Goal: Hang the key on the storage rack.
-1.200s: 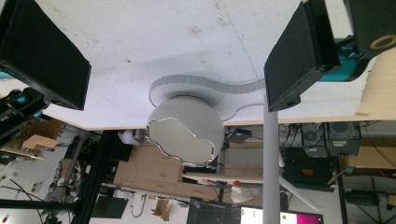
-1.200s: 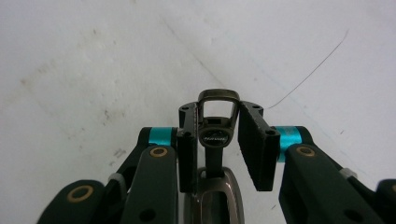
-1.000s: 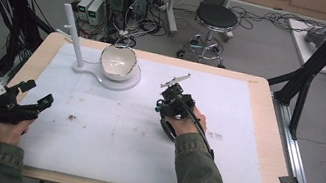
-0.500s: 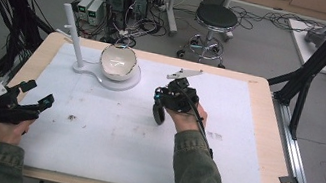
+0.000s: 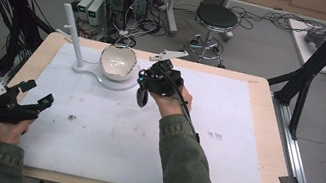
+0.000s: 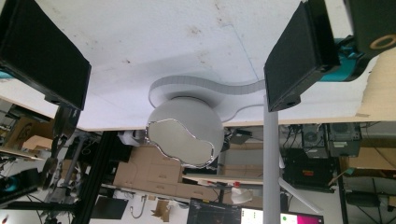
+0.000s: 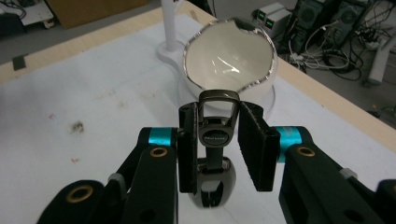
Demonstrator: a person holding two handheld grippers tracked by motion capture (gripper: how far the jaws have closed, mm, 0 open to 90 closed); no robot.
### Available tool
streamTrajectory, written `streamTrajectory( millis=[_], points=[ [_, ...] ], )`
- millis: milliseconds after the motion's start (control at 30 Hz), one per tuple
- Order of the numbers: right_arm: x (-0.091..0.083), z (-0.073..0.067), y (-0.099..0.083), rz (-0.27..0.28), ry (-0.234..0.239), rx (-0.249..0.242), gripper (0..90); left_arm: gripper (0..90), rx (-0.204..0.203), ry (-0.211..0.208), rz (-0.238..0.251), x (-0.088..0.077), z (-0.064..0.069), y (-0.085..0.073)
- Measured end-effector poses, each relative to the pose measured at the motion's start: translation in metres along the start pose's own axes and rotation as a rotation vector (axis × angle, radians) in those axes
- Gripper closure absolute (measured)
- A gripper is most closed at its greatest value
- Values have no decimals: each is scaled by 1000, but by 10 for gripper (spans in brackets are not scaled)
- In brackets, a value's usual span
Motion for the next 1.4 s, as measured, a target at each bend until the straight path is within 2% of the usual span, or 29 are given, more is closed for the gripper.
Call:
streamTrajectory(
  millis=[300,733,900,1067,1400],
  points=[
    [7,-21,22,25,27,-16,694,77,-3,1,3,-1,-1,0],
    [21,-44,56,55,54,-34,694,77,-6,0,7,-1,-1,0],
    [26,-51,69,55,70,-49,694,77,-7,2,8,-1,-1,0],
    [34,-57,85,66,80,-34,693,77,-8,1,12,-2,-2,1],
    [52,-67,113,72,78,-52,693,77,-10,7,21,-6,-3,1]
  ],
)
Point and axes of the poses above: each handheld gripper's, and its own axes: x roughly forward along the jaws, y roughly out of its top, z roughly to its right, the point moved 7 cm from there along x, roughly forward along the jaws, and after that the axes turned 9 degrees about -y, right-handed, at the moved point
